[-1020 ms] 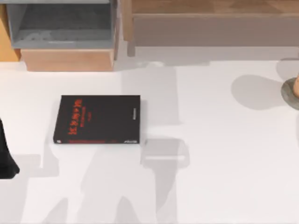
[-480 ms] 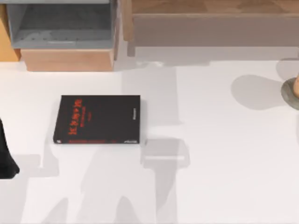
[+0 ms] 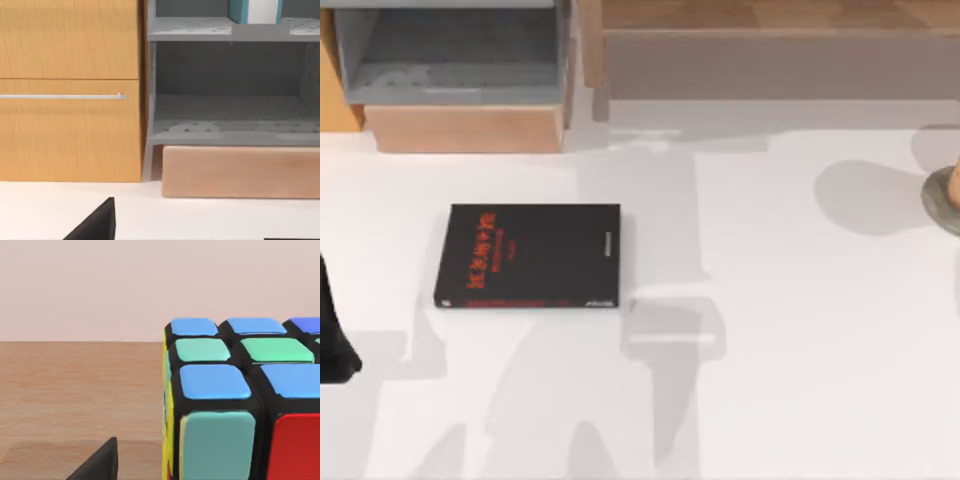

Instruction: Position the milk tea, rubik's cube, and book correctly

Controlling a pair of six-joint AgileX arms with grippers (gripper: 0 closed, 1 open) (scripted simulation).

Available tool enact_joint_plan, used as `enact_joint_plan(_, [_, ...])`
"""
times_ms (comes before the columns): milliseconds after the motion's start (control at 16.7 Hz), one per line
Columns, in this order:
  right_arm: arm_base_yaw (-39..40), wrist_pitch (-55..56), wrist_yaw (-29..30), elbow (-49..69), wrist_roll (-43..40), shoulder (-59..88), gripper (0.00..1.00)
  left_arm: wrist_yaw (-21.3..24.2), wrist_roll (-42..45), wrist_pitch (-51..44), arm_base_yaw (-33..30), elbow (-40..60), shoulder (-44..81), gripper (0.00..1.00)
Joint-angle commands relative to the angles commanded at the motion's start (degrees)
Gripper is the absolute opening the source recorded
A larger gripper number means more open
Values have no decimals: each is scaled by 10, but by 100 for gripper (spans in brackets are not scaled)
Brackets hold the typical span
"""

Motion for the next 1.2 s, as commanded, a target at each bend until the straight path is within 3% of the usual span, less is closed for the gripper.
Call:
enact_joint_plan(840, [-1, 11, -5, -57, 0, -44, 100, 0, 0, 0, 0, 0, 0, 100])
enact_joint_plan(1200, [18, 4, 11, -194, -1, -196, 100, 0, 0, 0, 0, 0, 0, 100])
